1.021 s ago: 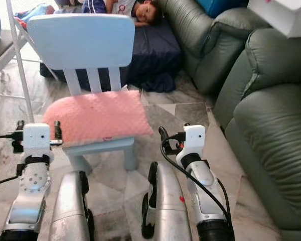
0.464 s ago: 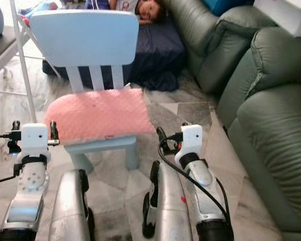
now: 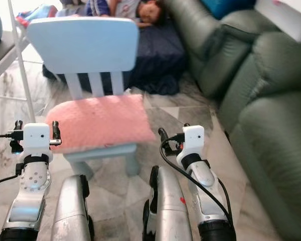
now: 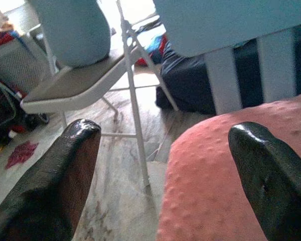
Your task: Move the pillow to the sofa
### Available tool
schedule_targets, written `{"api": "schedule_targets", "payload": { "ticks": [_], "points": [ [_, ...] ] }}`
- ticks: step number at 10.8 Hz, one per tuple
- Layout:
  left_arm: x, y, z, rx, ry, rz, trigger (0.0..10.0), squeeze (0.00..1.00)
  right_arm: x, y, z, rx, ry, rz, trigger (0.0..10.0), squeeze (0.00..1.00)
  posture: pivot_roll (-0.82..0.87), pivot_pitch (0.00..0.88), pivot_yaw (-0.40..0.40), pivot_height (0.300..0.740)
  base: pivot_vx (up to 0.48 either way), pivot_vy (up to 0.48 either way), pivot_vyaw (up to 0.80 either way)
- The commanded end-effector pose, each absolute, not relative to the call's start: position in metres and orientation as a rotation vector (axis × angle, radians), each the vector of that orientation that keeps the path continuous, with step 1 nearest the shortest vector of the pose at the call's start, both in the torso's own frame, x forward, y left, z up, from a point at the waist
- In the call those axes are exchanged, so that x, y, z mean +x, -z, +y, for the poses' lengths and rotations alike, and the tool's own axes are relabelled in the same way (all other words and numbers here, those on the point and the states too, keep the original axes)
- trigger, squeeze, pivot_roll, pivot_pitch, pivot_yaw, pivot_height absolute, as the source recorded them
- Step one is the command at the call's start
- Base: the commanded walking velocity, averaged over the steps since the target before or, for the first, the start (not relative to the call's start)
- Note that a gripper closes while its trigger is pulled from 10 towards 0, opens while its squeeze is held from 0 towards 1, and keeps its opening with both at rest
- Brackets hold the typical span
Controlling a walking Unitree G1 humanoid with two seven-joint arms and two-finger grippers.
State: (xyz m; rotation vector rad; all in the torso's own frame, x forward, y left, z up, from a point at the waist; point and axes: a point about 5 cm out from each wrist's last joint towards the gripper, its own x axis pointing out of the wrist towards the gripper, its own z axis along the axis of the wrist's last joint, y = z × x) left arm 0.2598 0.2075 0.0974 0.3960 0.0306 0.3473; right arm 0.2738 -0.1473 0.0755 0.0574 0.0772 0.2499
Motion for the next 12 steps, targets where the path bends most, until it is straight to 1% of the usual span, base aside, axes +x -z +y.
{"api": "schedule_targets", "payload": {
  "ticks": [1,2,6,9,10,12],
  "points": [
    [0.259,-0.0946,0.2089,0.392,-0.349,0.048,10.0,0.0,0.2725,-0.0732,-0.1485,0.057,-0.249,0.087,10.0,0.0,-0.02,0.153,-0.075,0.513,0.431,0.0,0.0],
    [0.2588,-0.0937,0.2089,0.385,-0.351,0.055,10.0,0.0,0.2725,-0.0731,-0.1486,0.058,-0.248,0.088,10.0,0.0,-0.02,0.154,-0.075,0.513,0.424,0.0,0.0],
    [0.2588,-0.0939,0.2082,0.403,-0.359,0.053,10.0,0.0,0.2729,-0.0728,-0.149,0.056,-0.247,0.091,10.0,0.0,-0.02,0.154,-0.076,0.513,0.399,0.263,0.0],
    [0.2585,-0.0945,0.2087,0.406,-0.366,0.05,10.0,0.0,0.2727,-0.0715,-0.1489,0.057,-0.246,0.098,10.0,0.0,-0.02,0.153,-0.074,0.513,0.0,0.0,0.0],
    [0.2584,-0.0941,0.2092,0.402,-0.372,0.057,10.0,0.0,0.2726,-0.0708,-0.1486,0.056,-0.248,0.101,10.0,0.0,-0.02,0.153,-0.072,0.513,0.0,0.285,0.0],
    [0.2583,-0.0936,0.2113,0.403,-0.373,0.069,10.0,0.0,0.2732,-0.0699,-0.1479,0.056,-0.249,0.105,10.0,0.0,-0.01,0.153,-0.073,0.513,0.0,0.48,0.0]
  ]
}}
